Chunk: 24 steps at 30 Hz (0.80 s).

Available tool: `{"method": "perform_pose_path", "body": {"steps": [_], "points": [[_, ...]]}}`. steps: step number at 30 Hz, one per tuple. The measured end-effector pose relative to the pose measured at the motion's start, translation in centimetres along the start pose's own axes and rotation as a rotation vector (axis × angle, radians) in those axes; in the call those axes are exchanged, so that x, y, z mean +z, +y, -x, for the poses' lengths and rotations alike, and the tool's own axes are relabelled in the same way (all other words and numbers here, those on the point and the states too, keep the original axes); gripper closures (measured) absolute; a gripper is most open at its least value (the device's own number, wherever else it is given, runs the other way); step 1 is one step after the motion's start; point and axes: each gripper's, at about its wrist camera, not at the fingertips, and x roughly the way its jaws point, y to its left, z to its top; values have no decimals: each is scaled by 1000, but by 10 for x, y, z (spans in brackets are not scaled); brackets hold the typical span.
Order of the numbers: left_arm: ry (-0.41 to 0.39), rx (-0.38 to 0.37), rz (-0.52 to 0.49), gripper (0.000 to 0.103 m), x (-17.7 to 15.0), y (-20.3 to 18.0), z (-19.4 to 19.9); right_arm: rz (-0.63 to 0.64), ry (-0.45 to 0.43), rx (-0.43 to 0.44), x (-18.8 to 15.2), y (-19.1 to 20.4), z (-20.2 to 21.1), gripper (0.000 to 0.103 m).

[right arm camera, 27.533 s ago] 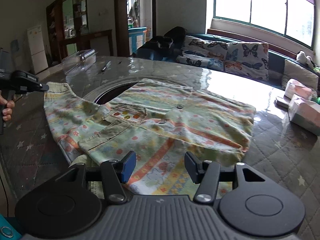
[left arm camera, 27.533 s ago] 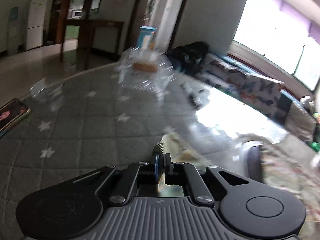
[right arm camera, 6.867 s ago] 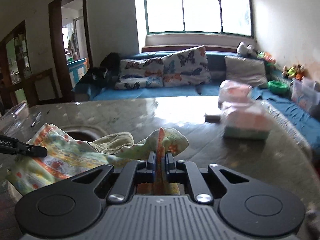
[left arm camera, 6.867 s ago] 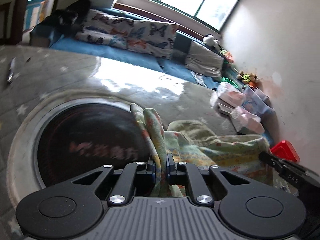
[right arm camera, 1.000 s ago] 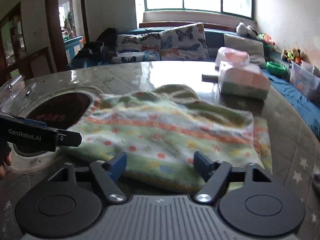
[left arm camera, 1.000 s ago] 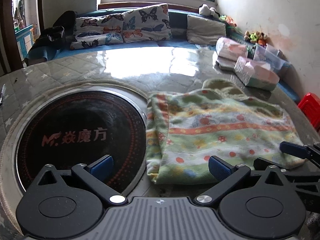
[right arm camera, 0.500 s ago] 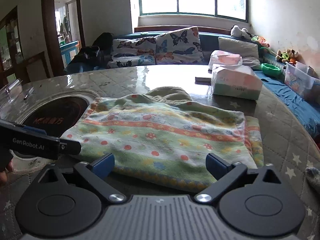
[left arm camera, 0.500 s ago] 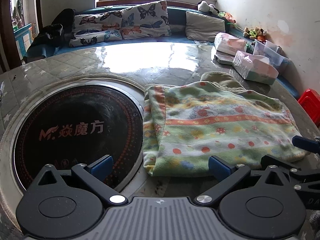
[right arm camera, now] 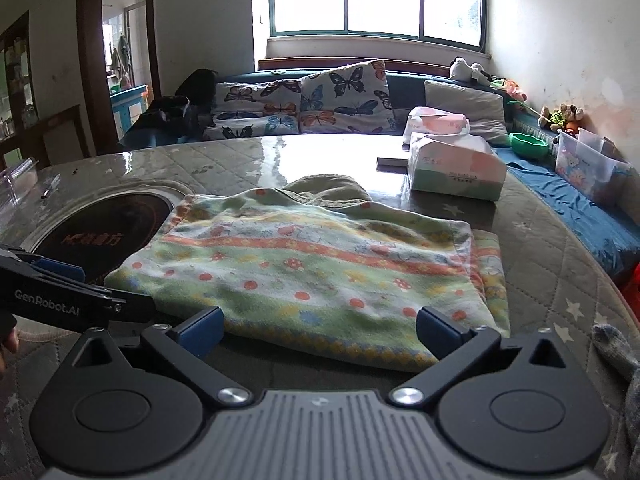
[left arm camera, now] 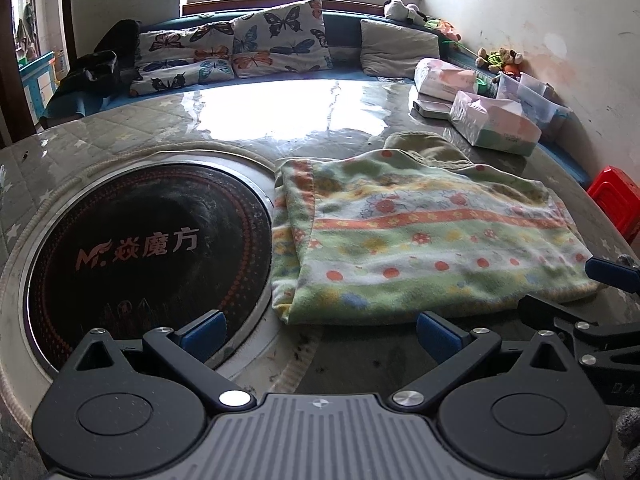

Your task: Fold clothes

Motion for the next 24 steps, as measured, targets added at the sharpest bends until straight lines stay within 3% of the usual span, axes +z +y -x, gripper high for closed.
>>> {"method": "perform_pose_path", "body": {"steps": [24], "points": [[-6, -13, -47, 0, -23, -11, 23, -82, -10, -28, -24, -1, 27, 0]]}}
